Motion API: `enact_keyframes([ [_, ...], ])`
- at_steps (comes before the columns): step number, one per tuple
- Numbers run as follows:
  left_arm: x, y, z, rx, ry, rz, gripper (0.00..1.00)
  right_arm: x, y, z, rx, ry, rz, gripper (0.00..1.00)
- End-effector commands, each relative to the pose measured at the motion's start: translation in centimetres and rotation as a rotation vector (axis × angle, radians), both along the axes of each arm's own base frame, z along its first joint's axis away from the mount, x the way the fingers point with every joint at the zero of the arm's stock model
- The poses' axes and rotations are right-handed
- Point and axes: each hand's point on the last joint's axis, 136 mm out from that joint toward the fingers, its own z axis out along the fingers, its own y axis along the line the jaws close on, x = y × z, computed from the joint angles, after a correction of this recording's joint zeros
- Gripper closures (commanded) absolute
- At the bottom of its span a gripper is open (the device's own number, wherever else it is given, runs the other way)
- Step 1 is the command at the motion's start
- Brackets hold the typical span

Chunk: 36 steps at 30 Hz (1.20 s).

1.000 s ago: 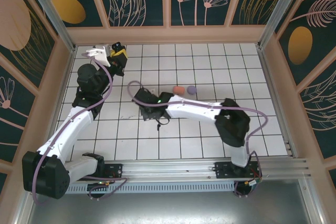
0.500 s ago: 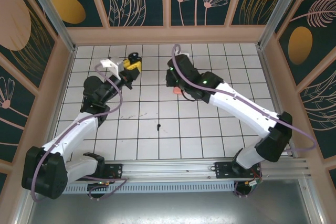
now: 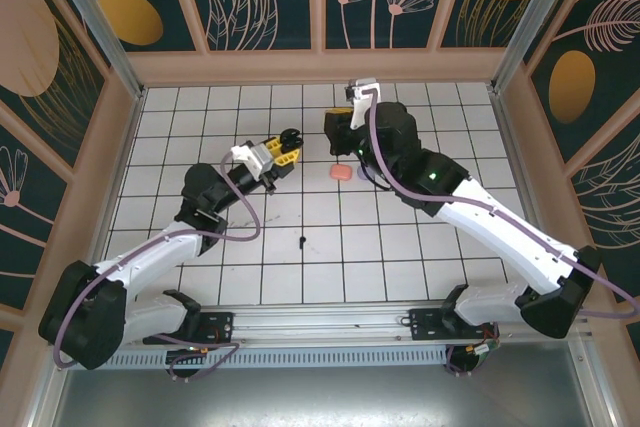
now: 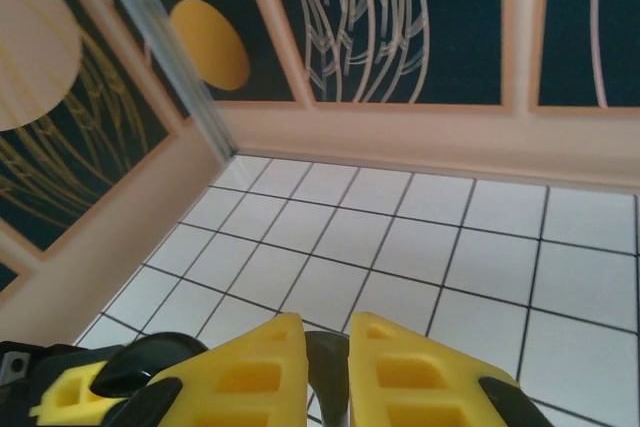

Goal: Insert the wireless bluetooth earbuds into the charging case

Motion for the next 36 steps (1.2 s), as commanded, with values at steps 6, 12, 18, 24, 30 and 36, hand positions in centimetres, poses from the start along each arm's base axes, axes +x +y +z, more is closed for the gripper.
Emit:
enact_keyframes([
  [6, -1.8, -1.9, 2.5, -0.003, -0.157, -0.053, 1.0, -2.5, 1.2, 3.9, 0.113, -0.161, 0.169, 0.87],
  [12, -2.2, -2.3, 3.4, -0.025, -0.172, -0.073, 1.0, -3.3, 1.9, 3.7, 0.157, -0.142, 0.226, 0.87],
  [18, -2.2, -2.3, 4.1, -0.04, -0.179, -0.074, 1.0, -3.8, 2.7, 2.8, 0.195, -0.092, 0.264, 0.87],
  [24, -2.2, -2.3, 4.2, -0.042, -0.178, -0.075, 1.0, -4.3, 3.7, 1.6, 0.194, -0.057, 0.285, 0.87],
  [30, -2.1, -2.3, 4.3, -0.046, -0.172, -0.073, 1.0, -4.3, 4.4, 1.0, 0.186, -0.039, 0.291, 0.88],
  [36, -2.2, -2.3, 4.5, -0.046, -0.17, -0.077, 1.0, -4.1, 4.9, 0.1, 0.167, -0.02, 0.286, 0.88],
])
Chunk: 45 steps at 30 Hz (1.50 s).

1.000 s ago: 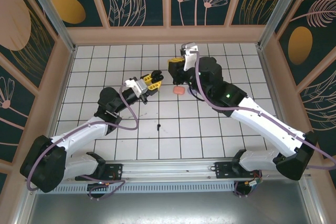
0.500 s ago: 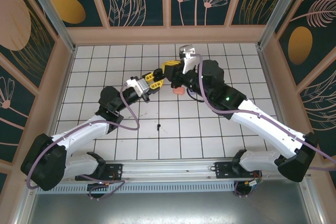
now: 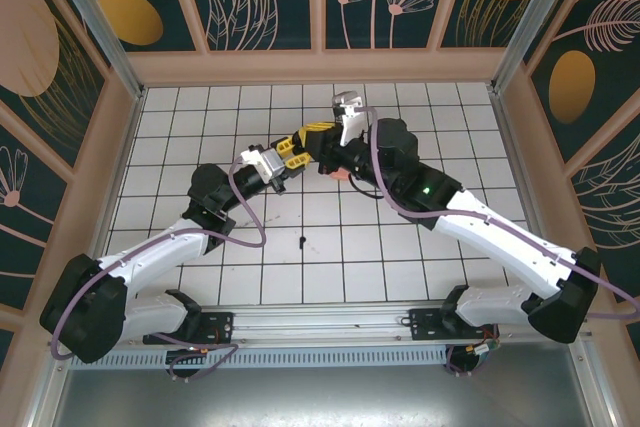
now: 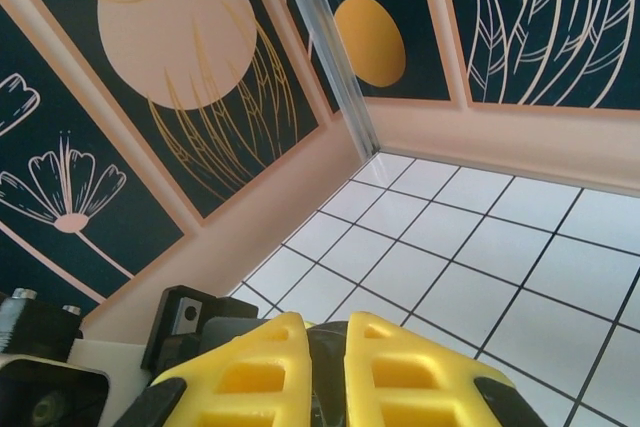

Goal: Insert the wireless bluetooth earbuds into the charging case

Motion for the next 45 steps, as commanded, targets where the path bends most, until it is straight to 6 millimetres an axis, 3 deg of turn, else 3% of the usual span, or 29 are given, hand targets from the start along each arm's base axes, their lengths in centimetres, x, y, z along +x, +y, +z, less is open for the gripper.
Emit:
enact_keyframes([
  [1, -0.6, -0.1, 2.3, -0.036, -0.056, -0.022, 1.0, 0.0, 0.6, -0.1, 0.02, 0.009, 0.007, 0.88],
  [14, -0.5, -0.1, 2.6, -0.038, -0.048, -0.02, 1.0, 0.3, 0.6, -1.8, -0.017, 0.037, -0.007, 0.9],
  [27, -0.5, -0.3, 3.6, -0.08, 0.011, -0.056, 1.0, 0.5, -0.5, -2.8, -0.026, 0.016, -0.063, 0.91],
  [32, -0.3, -0.4, 3.4, -0.079, 0.026, -0.058, 1.0, 0.6, -0.9, -1.7, -0.004, -0.011, -0.081, 0.9],
  [41, 0.2, -0.7, 2.6, -0.07, 0.052, -0.057, 1.0, 0.5, -1.2, 2.4, 0.06, -0.074, -0.085, 0.9],
  [45, 0.3, -0.7, 2.5, -0.069, 0.053, -0.054, 1.0, 0.3, -1.0, 2.6, 0.062, -0.069, -0.074, 0.9],
])
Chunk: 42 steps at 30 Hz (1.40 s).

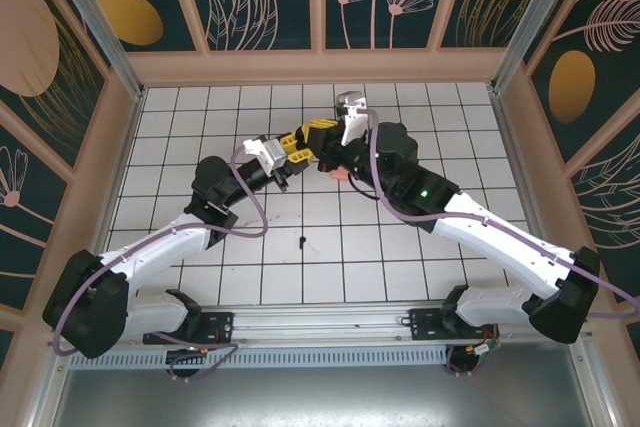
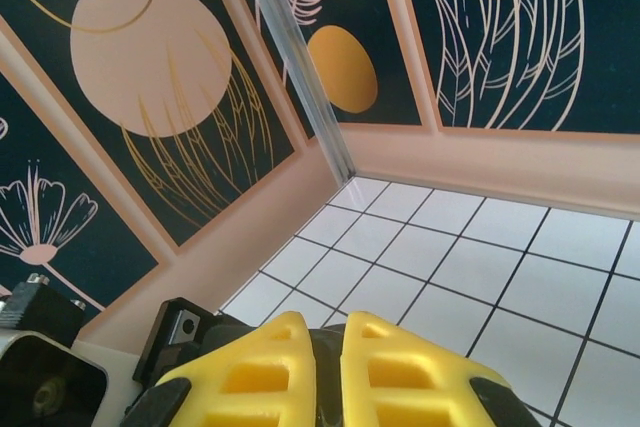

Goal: Insert the wireless bluetooth earbuds into the charging case

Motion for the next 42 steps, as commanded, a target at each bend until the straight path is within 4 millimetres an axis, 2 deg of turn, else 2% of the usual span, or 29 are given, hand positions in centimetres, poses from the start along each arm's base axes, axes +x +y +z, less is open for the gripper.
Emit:
enact_keyframes([
  [1, -0.6, -0.1, 2.3, -0.046, -0.058, -0.024, 1.0, -0.5, -0.2, 2.0, 0.033, -0.029, 0.006, 0.9],
  [8, -0.6, -0.1, 2.3, -0.043, -0.064, -0.023, 1.0, -0.7, 0.0, 0.5, 0.017, 0.001, 0.008, 0.9],
  [18, -0.9, 0.0, 2.8, -0.045, -0.072, -0.027, 1.0, 0.0, 0.1, -2.7, -0.048, 0.049, -0.022, 0.9],
  [24, -1.0, 0.0, 3.0, -0.045, -0.073, -0.029, 1.0, 0.3, 0.0, -3.2, -0.072, 0.05, -0.037, 0.91],
  [29, -0.9, 0.0, 3.0, -0.044, -0.066, -0.027, 1.0, -0.3, 1.5, -3.7, -0.135, 0.039, 0.013, 0.91],
  [33, -0.6, 0.0, 2.9, -0.046, -0.052, -0.018, 1.0, -0.8, 3.0, -4.9, -0.221, 0.031, 0.025, 0.91],
  [38, -0.4, 0.0, 2.8, -0.045, -0.047, -0.013, 1.0, -0.6, 3.4, -6.5, -0.289, 0.048, -0.007, 0.91],
  [40, -0.3, 0.0, 2.8, -0.044, -0.045, -0.011, 1.0, -0.5, 3.2, -6.5, -0.288, 0.053, -0.022, 0.89],
  [42, -0.3, 0.0, 2.8, -0.044, -0.044, -0.011, 1.0, -0.3, 3.0, -6.2, -0.28, 0.055, -0.037, 0.82],
])
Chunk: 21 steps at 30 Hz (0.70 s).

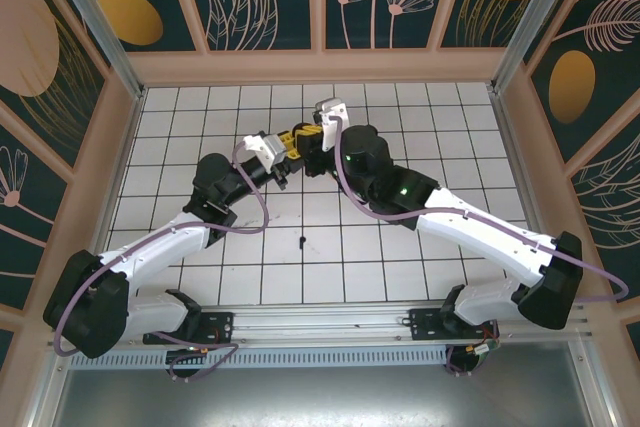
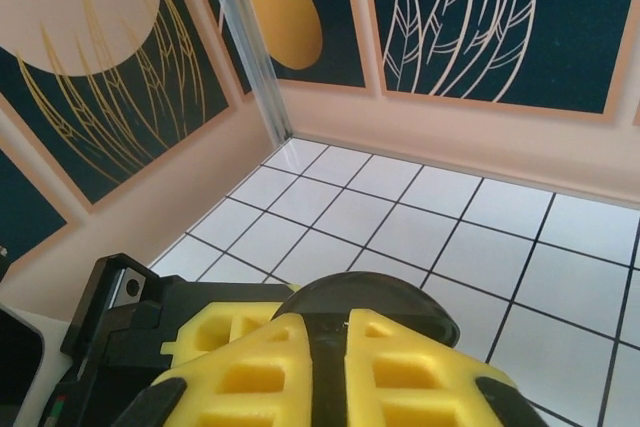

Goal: Insert the wireless bluetooth earbuds into the charging case

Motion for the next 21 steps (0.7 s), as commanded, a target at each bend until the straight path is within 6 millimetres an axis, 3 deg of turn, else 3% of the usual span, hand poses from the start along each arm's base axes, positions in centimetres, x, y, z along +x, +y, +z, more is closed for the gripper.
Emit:
enact_keyframes([
  [1, -1.7, -0.6, 4.0, -0.067, -0.111, -0.065, 1.0, -1.0, 1.1, -2.5, -0.078, 0.063, 0.036, 0.77],
  [9, -1.4, -0.5, 3.0, -0.085, -0.087, -0.057, 1.0, 0.2, -1.0, 2.5, 0.058, 0.078, -0.047, 0.34],
  [16, -1.0, 0.0, 2.4, -0.128, -0.075, -0.028, 1.0, -0.7, -4.1, 7.2, 0.238, 0.09, -0.062, 0.26],
  [21, -0.8, 0.6, 2.2, -0.17, -0.084, 0.002, 1.0, -2.1, -8.4, 8.3, 0.341, 0.104, -0.119, 0.26],
])
